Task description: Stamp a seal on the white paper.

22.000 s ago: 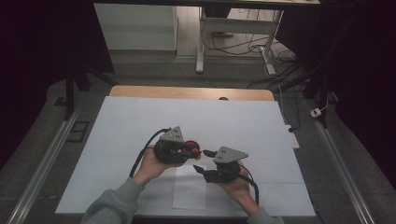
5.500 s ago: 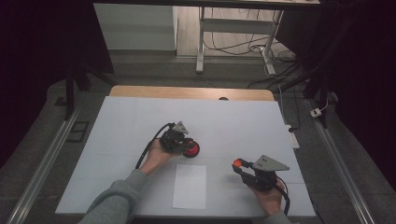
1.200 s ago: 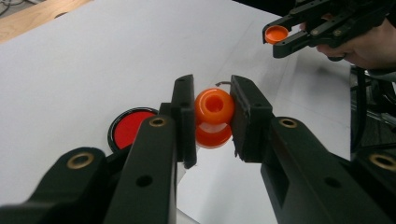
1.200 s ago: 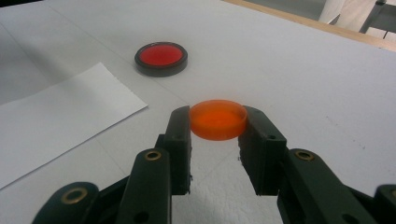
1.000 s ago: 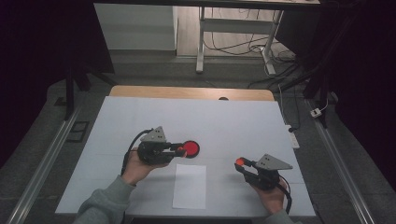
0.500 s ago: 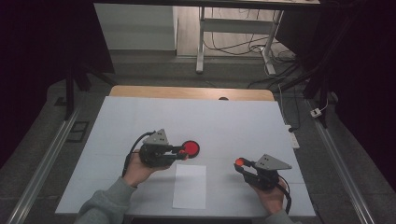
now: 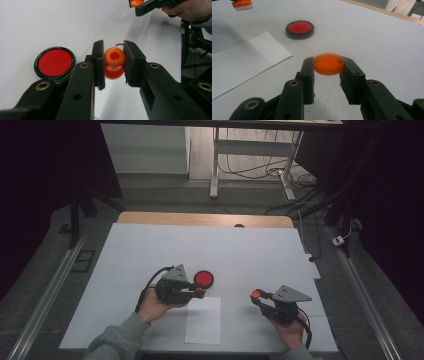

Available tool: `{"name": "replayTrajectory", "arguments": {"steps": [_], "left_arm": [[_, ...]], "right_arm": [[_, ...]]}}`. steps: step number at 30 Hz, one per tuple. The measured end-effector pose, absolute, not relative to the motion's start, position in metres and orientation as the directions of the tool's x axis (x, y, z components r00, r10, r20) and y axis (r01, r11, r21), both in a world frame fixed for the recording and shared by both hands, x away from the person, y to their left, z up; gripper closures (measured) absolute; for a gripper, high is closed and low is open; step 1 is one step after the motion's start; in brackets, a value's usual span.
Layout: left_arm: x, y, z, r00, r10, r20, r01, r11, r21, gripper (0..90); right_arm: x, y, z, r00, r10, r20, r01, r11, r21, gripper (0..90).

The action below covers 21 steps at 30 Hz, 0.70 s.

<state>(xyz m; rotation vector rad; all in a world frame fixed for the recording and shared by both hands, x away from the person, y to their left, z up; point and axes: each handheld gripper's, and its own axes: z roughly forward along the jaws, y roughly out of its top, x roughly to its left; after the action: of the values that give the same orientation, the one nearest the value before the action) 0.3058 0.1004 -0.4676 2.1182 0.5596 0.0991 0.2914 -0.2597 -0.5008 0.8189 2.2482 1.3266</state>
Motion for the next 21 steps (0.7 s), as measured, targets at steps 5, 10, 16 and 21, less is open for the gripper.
{"name": "replayTrajectory", "arguments": {"steps": [5, 10, 16, 21], "left_arm": [[0.306, 0.1, -0.47, 0.895, 0.425, -0.135, 0.353, -0.491, 0.797, 72.5], [0.307, 0.099, -0.472, 0.892, 0.429, -0.141, 0.361, -0.487, 0.795, 72.5], [0.307, 0.097, -0.476, 0.892, 0.429, -0.144, 0.366, -0.497, 0.787, 72.5], [0.308, 0.095, -0.481, 0.891, 0.43, -0.146, 0.372, -0.505, 0.779, 72.5]], "right_arm": [[0.291, -0.259, -0.5, -0.748, 0.662, -0.049, 0.279, 0.38, 0.882, 64.5], [0.291, -0.259, -0.501, -0.748, 0.662, -0.048, 0.279, 0.38, 0.882, 64.5], [0.291, -0.259, -0.501, -0.749, 0.661, -0.048, 0.28, 0.382, 0.881, 64.4], [0.291, -0.259, -0.501, -0.749, 0.661, -0.049, 0.281, 0.383, 0.88, 64.5]]}}
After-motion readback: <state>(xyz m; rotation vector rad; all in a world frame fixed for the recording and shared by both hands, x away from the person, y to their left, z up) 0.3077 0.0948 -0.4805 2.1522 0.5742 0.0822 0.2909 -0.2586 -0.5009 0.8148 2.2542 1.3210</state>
